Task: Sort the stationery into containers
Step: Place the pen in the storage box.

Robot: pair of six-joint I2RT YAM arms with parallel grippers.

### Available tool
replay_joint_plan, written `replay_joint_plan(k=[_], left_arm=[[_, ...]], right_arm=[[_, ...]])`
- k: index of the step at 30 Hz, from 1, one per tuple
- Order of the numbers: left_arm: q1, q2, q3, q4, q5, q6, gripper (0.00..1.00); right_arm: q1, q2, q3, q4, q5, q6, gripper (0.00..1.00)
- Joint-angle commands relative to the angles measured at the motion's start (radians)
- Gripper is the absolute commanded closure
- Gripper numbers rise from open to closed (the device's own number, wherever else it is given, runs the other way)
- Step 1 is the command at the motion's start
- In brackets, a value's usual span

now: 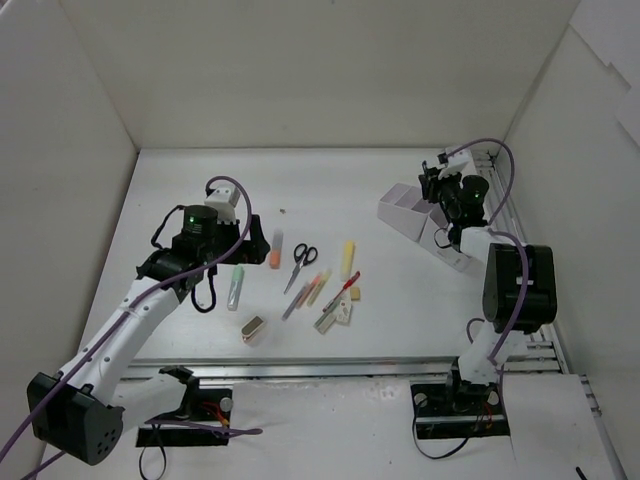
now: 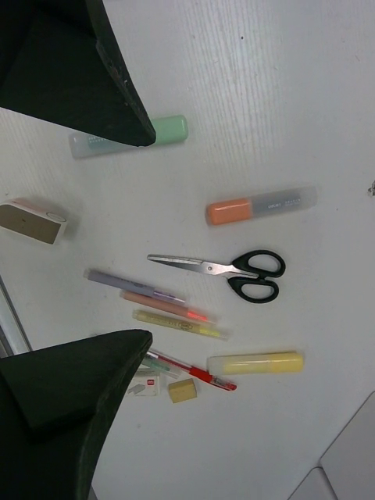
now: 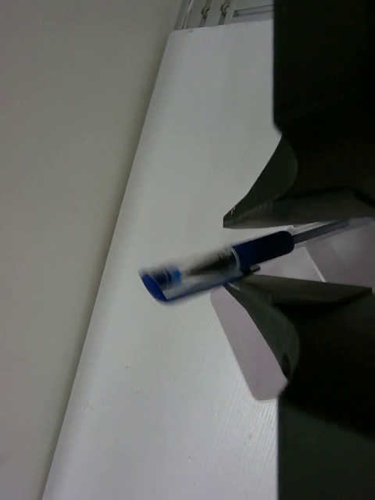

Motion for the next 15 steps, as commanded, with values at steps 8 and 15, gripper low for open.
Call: replay_joint_plan(k=[8, 15], left_arm=[[0.007, -0.063, 0.014, 0.034, -0.009, -0.022, 0.01], [0.007, -0.162, -0.044, 0.018, -0.009, -0.044, 0.00]], right_arm=[[0.000, -0.205, -0.089, 0.196, 0.006, 0.014, 0.39], [0.003, -0.372, -0.130, 0.193, -0.043, 0.037, 0.25]])
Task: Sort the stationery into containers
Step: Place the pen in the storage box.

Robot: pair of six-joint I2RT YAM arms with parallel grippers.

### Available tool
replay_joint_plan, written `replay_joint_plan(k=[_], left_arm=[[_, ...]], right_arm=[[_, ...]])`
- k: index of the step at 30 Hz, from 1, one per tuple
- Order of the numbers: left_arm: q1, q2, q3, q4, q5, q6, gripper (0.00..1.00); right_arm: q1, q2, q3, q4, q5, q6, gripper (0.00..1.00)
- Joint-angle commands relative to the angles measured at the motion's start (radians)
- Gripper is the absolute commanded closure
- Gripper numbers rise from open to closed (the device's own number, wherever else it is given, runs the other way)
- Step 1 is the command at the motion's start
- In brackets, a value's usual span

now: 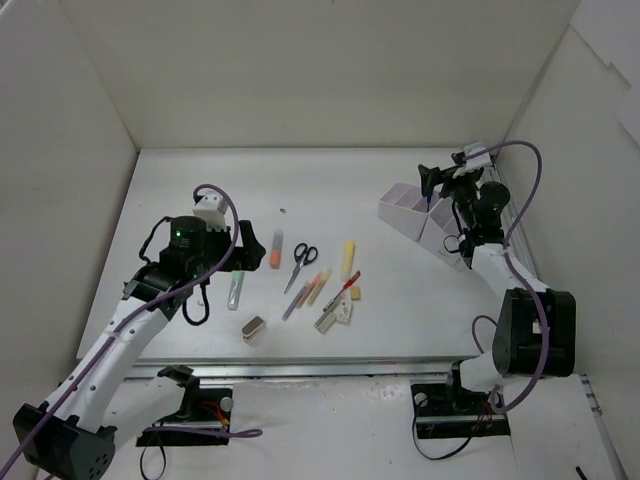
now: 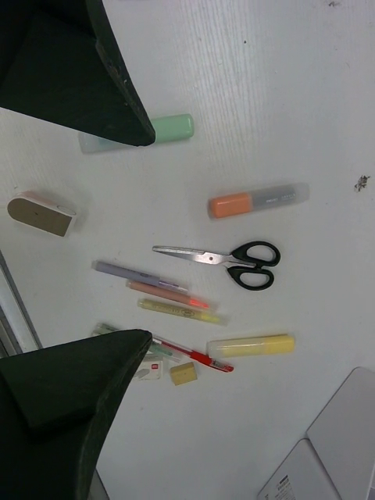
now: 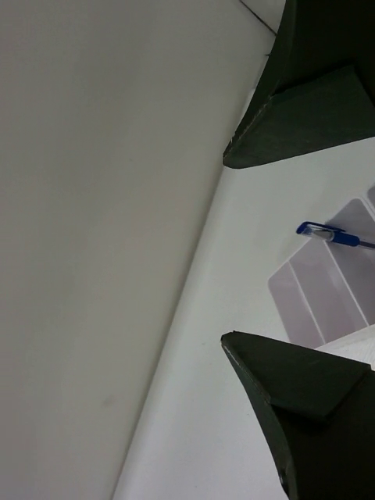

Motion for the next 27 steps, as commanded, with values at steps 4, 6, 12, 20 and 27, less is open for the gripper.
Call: replay_joint_plan(k=[4, 6, 12, 20, 27], left_arm=[[0.006, -0.102, -0.027, 0.008, -0.010, -0.035, 0.01], [0.006, -0.130, -0.033, -0.016, -0.017, -0.049, 0.01], [0.006, -0.199, -0.065, -0.101, -0.060, -0.108, 0.01], [0.006, -0.239, -0.108, -0.161, -0.089, -0.176, 0.00], [0.006, -0.213, -0.110, -0.113, -0.091, -0.185, 0.01]], right_arm=[[0.035, -0.145, 0.046, 0.012, -0.246, -0.031, 0.04], [0.113, -0.160, 0.121, -0.169, -0.352, -0.153, 0.02], [0.362, -0.090, 0.404, -1.130, -0.329, -0.942, 0.02], [0.577, 0.009, 0.373, -1.316, -0.162, -1.193, 0.02], [0.577, 0.234, 0.801, -1.290, 0.024, -0.427, 0.02]])
